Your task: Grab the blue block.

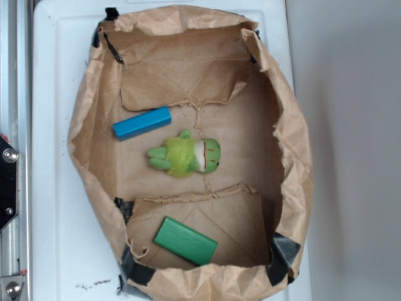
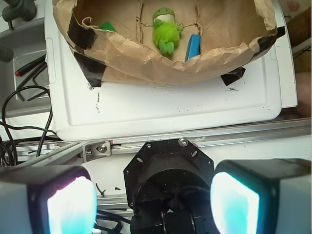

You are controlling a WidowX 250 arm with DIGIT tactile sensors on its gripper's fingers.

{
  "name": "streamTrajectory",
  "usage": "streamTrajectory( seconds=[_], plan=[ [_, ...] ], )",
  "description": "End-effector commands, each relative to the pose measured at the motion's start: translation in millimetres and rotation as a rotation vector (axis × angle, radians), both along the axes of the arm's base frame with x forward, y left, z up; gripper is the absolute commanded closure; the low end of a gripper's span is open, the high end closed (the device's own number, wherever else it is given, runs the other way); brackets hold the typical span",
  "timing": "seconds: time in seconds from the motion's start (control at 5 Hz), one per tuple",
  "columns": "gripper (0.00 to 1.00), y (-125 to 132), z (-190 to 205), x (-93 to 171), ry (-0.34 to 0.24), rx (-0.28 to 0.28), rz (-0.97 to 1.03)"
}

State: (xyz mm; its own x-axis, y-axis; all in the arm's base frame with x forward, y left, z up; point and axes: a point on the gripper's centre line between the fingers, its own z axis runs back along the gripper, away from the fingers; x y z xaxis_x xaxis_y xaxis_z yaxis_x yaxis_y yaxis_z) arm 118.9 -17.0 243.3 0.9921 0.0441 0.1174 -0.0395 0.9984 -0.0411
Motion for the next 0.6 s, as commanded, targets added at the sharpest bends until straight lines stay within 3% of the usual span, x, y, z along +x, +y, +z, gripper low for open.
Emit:
streamTrajectory(
  seconds=[0.0, 0.2, 0.4],
  plan=[
    [0.00, 0.0, 0.0, 0.0, 0.000, 0.000, 0.000],
    [0.00, -10.5, -15.0, 36.0, -0.018, -0.003, -0.008],
    [0.00, -16.2, -42.5, 64.4, 0.021, 0.010, -0.066]
  ],
)
